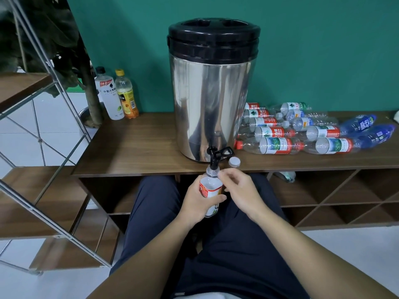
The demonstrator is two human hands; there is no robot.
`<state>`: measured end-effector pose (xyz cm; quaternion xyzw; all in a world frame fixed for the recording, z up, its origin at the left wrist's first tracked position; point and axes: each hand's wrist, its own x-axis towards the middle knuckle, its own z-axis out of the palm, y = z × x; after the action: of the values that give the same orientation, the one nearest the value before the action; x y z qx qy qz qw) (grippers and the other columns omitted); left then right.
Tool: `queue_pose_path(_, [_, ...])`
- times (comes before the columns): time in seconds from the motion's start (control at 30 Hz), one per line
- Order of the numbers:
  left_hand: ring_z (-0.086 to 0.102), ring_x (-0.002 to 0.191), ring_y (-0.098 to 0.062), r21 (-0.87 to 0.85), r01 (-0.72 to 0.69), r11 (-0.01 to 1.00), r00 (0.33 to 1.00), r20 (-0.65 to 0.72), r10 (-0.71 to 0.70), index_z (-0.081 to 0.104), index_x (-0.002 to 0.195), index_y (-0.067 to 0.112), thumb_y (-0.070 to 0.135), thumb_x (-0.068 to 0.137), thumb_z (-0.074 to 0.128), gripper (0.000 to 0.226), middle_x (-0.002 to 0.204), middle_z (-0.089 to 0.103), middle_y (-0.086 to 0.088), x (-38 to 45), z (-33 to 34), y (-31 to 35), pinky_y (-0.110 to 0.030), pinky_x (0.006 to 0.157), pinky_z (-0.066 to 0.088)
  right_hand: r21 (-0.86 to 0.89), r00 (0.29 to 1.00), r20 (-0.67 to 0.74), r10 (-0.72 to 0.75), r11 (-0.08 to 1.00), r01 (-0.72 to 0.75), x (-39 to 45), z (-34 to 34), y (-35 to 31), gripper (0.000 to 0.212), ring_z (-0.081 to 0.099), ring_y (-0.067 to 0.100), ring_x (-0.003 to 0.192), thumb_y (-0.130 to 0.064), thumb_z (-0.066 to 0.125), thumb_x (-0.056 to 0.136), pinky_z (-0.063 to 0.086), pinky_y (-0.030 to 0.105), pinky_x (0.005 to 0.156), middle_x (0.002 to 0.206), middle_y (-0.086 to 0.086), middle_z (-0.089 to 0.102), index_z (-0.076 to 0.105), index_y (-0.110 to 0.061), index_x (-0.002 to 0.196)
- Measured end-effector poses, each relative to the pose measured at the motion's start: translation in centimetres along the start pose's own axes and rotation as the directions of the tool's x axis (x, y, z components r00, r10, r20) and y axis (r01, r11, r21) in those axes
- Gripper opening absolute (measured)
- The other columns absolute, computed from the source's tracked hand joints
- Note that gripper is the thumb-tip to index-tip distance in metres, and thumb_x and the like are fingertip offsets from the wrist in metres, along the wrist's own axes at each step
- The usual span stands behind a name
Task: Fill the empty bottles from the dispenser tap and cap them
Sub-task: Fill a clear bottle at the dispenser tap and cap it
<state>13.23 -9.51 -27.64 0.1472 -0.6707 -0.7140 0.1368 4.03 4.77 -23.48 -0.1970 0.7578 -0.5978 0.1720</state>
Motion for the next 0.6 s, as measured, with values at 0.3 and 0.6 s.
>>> queue_pose_path(0.3, [0.078, 0.104, -0.019, 0.037, -0.008, 0.999, 0.998, -0.056, 0.010, 0.069, 0.134, 0.008, -0.017, 0.085, 0.081, 0.057, 0.120, 0.080, -0.013, 0.2, 0.3, -0.2, -0.028, 0.087, 0.062, 0.050, 0.991, 0.131, -0.022, 0.999, 0.016, -1.1, 1.6, 1.3, 0.045, 0.080, 0.014, 0.113, -0.014, 0.093, 0.089, 0.064, 0.045, 0.105, 0.118, -0.006, 0.084, 0.075, -0.025, 0.129])
queue_pose_path(0.6, [0.077, 0.092, -0.021, 0.120, -0.020, 0.993, 0.999, -0.030, 0.024, 0.069, 0.131, 0.016, -0.013, 0.084, 0.074, 0.056, 0.107, 0.080, -0.013, -0.2, 0.2, 0.0, -0.033, 0.080, 0.063, -0.013, 0.994, 0.038, -0.098, 0.995, 0.099, -1.9, 2.1, 1.3, 0.047, 0.077, 0.007, 0.112, -0.015, 0.088, 0.092, 0.063, 0.037, 0.102, 0.118, -0.014, 0.082, 0.073, -0.033, 0.133])
